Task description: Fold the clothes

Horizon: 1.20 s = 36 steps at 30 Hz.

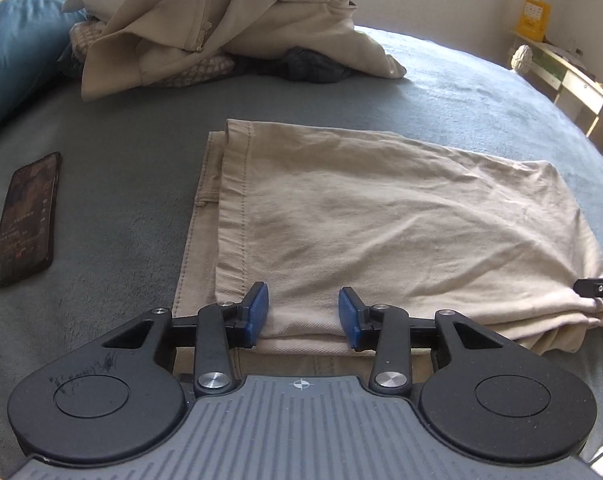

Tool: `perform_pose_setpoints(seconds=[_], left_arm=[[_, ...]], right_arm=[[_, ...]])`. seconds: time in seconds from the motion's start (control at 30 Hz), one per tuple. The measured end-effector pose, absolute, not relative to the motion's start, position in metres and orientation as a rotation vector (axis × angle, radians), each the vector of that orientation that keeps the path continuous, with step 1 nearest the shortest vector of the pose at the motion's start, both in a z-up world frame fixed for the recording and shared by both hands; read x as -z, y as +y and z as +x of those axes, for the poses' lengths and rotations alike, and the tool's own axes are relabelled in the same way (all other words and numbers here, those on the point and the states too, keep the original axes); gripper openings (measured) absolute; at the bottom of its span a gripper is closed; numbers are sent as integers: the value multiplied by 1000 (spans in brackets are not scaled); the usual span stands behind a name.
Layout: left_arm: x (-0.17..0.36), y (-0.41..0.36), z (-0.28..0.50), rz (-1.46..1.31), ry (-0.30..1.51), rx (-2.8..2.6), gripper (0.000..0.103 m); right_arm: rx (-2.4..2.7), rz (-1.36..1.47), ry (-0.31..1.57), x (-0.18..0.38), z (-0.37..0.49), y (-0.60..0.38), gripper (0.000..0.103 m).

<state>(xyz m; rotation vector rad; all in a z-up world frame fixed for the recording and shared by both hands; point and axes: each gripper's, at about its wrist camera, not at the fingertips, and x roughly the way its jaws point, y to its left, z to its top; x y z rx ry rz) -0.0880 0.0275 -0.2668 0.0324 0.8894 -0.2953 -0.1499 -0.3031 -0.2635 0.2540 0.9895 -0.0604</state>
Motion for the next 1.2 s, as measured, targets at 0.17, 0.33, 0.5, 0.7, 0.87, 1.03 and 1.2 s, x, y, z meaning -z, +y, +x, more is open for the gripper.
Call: perform_pose_setpoints(seconds=[0.17,0.33,0.5,0.7,0.87,1.03,1.2], left_arm=[[248,18,-84,77,865,263,45],[227,-1,-75,123,809,237,57],[241,-27,-53,196,889,218,59],[272,-32,-39,194,1008,173,62],[274,-29,-40,193,1011,174,68],[275,-31,-41,207,1009,157,69],[275,-32,-42,216,1002,152,70]], right_arm=[[54,270,993,263,-150,-305,30],[56,267,988,263,-151,-303,30],[48,270,994,263,-150,-305,30],[33,267,1001,263,-149,-306,31],[29,278,1030,251,-143,-309,32],[-24,194,943,218,-124,-302,32],[8,178,953,227,-88,-307,32]])
